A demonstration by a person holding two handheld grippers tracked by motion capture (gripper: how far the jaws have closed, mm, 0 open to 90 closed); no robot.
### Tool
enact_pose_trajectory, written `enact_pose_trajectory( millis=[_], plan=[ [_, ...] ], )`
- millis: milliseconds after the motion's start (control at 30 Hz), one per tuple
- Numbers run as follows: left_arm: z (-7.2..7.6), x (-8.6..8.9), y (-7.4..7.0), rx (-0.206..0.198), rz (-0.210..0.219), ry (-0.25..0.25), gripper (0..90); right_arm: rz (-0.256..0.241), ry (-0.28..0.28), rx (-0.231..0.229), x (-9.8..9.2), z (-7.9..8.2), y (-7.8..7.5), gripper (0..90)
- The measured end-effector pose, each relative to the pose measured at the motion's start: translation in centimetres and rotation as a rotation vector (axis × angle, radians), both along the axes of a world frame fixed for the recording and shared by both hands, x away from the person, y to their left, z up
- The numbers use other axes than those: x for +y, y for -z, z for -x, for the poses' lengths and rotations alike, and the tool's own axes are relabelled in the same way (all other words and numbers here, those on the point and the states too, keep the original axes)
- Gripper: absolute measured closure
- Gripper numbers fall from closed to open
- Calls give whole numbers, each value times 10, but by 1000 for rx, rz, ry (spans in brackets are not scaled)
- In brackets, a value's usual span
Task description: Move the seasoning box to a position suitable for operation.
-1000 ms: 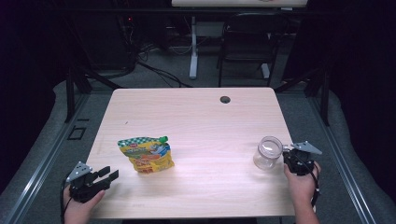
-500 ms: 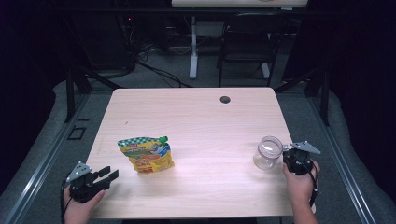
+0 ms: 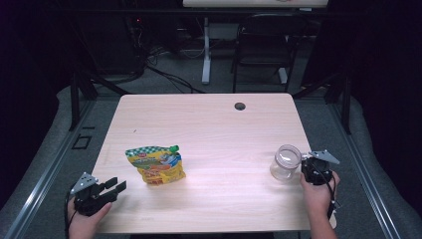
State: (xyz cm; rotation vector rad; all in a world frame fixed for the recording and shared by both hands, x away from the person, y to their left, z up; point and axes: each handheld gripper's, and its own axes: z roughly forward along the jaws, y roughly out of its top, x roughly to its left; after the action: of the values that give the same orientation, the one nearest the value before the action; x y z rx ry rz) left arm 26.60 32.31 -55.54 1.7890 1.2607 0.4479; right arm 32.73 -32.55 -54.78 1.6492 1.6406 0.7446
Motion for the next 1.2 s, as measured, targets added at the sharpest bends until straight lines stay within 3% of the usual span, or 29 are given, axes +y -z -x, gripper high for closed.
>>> enact_pose_trajectory(
  millis=[300, 533, 667, 833, 900, 1200],
  plan=[
    [0, 3, 0, 1, 10, -13, 551, -13, 33, -5, 3, -4, -1, 864],
    [1, 2, -1, -11, 9, -11, 551, 6, 28, -12, 8, -2, -3, 865],
    [1, 0, -2, -5, 2, 1, 551, 17, -10, -27, 19, 2, -6, 865],
    [3, -3, -4, -17, 3, 12, 553, -8, -67, -31, 42, 8, -8, 865],
    [4, -5, -5, -22, 2, 18, 556, -7, -115, -37, 59, 11, -10, 865],
    [10, -13, -9, -49, 13, 34, 561, -35, -206, -58, 93, 18, -18, 865]
  ],
)
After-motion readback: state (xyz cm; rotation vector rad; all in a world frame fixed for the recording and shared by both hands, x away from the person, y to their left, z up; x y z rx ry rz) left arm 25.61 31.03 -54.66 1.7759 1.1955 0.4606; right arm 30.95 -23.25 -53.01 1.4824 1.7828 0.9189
